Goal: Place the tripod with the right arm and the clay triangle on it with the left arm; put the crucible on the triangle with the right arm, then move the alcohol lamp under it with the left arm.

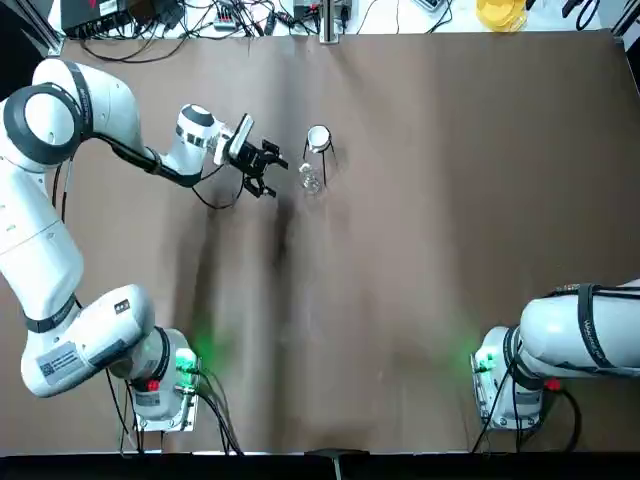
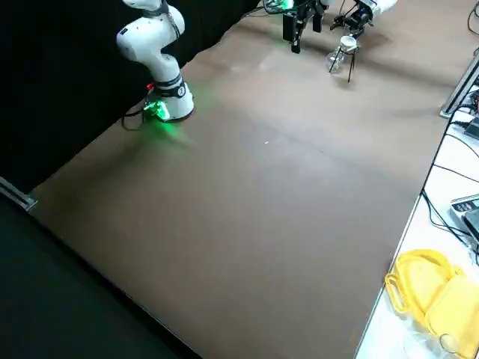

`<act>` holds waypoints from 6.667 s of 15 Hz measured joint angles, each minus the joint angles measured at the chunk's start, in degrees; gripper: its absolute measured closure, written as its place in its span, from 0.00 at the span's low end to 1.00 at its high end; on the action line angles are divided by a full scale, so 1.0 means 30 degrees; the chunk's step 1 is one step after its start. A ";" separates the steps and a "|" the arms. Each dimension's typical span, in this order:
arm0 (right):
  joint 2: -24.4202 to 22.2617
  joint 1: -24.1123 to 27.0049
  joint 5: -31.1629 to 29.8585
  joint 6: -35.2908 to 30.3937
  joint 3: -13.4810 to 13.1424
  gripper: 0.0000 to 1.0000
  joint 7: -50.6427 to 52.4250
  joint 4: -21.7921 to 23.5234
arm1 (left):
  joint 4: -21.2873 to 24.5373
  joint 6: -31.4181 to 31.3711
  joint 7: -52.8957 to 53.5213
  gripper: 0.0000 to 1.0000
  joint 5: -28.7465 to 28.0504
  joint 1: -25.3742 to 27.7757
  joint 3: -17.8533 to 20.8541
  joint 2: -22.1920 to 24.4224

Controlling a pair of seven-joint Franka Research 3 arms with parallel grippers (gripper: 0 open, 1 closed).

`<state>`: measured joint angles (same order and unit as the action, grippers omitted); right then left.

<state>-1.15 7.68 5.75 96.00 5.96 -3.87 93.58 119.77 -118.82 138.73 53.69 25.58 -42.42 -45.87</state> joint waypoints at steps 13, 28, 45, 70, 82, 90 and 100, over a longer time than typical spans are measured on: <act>0.0000 -0.0050 -0.0022 -0.0887 0.0097 0.00 0.0772 0.0054 | -0.0075 0.0000 0.0202 0.66 0.0003 -0.1634 0.1057 -0.1328; 0.0000 -0.0255 -0.0033 -0.0904 0.0112 0.00 0.0823 0.0118 | -0.0859 -0.0930 0.0940 0.99 0.5368 -0.4148 0.1987 -0.1475; 0.0000 -0.0250 -0.0034 -0.0904 0.0066 0.00 0.0823 0.0119 | -0.2080 -0.2148 0.1033 0.97 0.7401 -0.5521 0.2839 -0.1479; 0.0000 -0.0258 -0.0035 -0.0911 0.0084 0.00 0.0824 0.0118 | -0.2521 -0.1839 0.1967 0.95 0.7841 -0.5931 0.3390 -0.1742; 0.0000 -0.0251 -0.0035 -0.0817 0.0036 0.00 0.0824 0.0087 | -0.2829 -0.1834 0.2097 0.95 0.7399 -0.5990 0.4258 -0.1739; 0.0000 -0.0251 -0.0035 -0.0807 0.0028 0.00 0.0824 0.0051 | -0.3691 -0.1833 0.2078 0.94 0.7437 -0.6620 0.4272 -0.1739; 0.0000 -0.0261 -0.0035 -0.0838 0.0057 0.00 0.0833 0.0051 | -0.3610 -0.1855 0.2064 0.92 0.7438 -0.6433 0.4464 -0.1734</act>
<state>-1.15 6.90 5.65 93.49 6.13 -1.37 93.74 108.94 -124.38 144.92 76.00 6.28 -29.03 -51.07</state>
